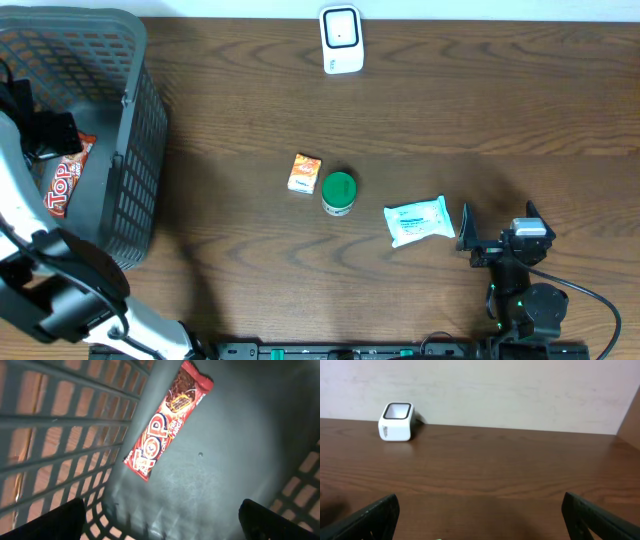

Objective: Scan the item barcode
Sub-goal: 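Move the left gripper back into the basket toward the TOP bar, then grasp the red-orange TOP chocolate bar with the left gripper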

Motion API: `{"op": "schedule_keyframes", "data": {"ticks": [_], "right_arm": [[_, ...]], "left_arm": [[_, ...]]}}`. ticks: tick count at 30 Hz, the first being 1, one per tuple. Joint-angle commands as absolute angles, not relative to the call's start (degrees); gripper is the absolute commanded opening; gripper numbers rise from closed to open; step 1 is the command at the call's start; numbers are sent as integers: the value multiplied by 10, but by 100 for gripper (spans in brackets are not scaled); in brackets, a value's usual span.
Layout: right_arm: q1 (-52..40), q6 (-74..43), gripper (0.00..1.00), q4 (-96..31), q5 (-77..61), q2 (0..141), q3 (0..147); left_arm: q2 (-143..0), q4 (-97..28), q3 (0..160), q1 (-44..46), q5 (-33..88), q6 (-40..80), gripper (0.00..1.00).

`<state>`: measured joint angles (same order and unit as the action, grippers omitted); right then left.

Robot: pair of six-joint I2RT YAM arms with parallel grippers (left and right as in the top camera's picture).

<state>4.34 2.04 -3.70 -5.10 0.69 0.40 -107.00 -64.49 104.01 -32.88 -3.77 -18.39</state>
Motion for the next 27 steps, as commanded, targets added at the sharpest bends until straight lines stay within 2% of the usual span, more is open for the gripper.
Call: {"op": "schedule_keyframes", "data": {"ticks": [1,6,13,27], "right_arm": [[45,13,99,-39,-48,4,3],[45,13,99,-39,-48,4,3],[45,13,99,-39,-48,4,3],[45,13,99,-39,-48,4,3]], "left_arm": [[-1106,-635,1040,-331,-39,-216,99],[-1160,-634,1040,-331,-44,-236,91],[-1219,-609,1040,-331,-102,-236,91],[-1264,-579,1039,-339,-101,-253,91]]}}
